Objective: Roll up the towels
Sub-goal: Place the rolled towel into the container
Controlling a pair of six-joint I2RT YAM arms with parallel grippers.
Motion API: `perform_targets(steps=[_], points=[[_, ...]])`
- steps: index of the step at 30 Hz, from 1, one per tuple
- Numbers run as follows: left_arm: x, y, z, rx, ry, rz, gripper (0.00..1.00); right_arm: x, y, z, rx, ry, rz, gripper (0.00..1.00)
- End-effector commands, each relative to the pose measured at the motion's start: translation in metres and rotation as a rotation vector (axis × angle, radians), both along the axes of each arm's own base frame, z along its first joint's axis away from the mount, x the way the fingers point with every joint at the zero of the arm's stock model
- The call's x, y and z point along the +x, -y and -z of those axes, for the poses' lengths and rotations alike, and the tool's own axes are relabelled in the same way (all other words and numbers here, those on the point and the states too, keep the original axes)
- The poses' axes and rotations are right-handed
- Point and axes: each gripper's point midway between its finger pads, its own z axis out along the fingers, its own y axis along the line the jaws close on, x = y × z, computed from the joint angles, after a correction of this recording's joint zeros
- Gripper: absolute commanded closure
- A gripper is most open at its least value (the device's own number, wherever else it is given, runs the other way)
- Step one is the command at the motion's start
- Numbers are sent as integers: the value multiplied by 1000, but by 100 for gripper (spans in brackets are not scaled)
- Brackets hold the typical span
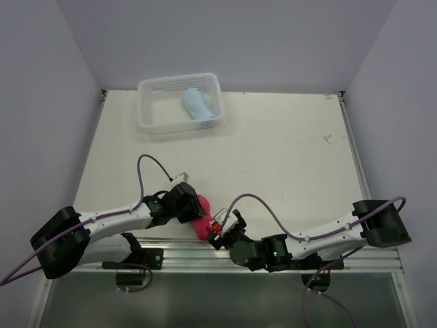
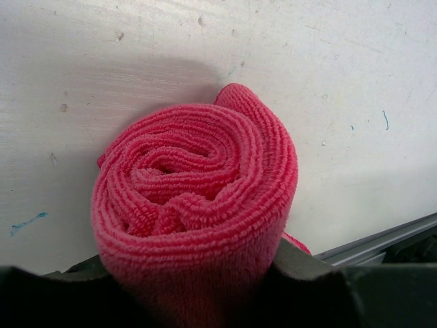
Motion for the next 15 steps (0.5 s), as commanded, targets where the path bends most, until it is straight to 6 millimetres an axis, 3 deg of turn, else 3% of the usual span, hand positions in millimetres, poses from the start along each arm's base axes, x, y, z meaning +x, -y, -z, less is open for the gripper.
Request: perform_targets(steps=[1,7,9,12,13,15], points=[[-12,-31,20,173,-39,13,55,-2,8,-10,94,-52,20,28],[15,-17,-11,178,63,39,54,5,28,-11,106,-64,82,27],[26,-22,-17,214,81,44,54,8,32,-14,115,-61,103,27],[54,-28,-36,227,120,39,54,14,36,-20,124,-51,131,26],[68,-25,-51,212,151,30,55,19,39,-21,124,-51,148,25],[95,-39,-65,233,187,-1,55,25,42,-24,143,-64,167,25]])
